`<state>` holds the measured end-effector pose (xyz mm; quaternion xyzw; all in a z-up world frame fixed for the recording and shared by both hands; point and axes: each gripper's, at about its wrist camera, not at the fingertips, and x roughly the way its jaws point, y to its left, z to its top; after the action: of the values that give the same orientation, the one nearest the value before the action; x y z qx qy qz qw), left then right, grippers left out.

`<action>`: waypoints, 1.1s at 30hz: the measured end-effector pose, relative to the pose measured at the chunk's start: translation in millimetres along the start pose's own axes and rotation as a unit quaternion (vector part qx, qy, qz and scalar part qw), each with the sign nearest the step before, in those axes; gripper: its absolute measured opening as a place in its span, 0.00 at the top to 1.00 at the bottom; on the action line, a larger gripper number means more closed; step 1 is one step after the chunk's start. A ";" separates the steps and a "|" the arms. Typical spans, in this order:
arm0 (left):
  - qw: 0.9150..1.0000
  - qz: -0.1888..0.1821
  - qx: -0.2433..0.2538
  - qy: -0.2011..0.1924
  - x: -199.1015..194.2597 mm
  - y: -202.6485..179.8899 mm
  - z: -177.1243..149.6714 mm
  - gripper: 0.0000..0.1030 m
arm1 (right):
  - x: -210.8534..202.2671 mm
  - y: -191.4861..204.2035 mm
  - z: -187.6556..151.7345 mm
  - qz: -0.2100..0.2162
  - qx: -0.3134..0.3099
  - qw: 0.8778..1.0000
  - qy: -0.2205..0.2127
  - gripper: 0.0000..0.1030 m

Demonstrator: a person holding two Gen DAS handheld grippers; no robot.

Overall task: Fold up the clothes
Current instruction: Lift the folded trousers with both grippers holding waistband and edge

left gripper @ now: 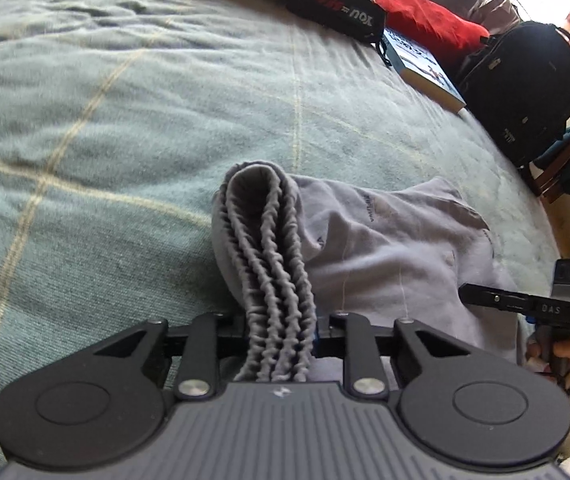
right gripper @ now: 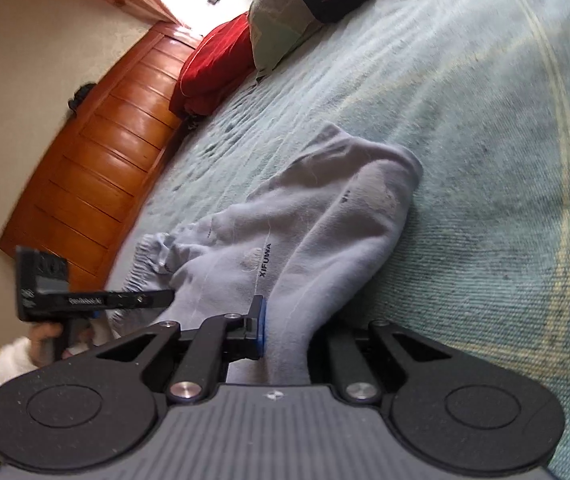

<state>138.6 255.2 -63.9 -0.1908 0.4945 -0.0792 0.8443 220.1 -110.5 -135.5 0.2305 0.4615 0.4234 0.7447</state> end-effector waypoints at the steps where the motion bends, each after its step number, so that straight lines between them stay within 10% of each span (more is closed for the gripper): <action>1: 1.000 0.003 -0.001 0.000 -0.9 -1.5 0.6 0.78 | -0.1 3.1 0.0 -0.006 -0.005 1.000 0.000 0.88; 33: 0.997 0.024 0.041 -0.068 -54.0 -50.6 54.7 0.81 | 3.6 43.9 11.3 -0.002 -0.049 0.999 0.012 0.85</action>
<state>161.8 239.7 23.8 -0.1486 0.4366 -0.0662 0.8848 212.5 -83.5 -99.8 0.1879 0.4499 0.4468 0.7501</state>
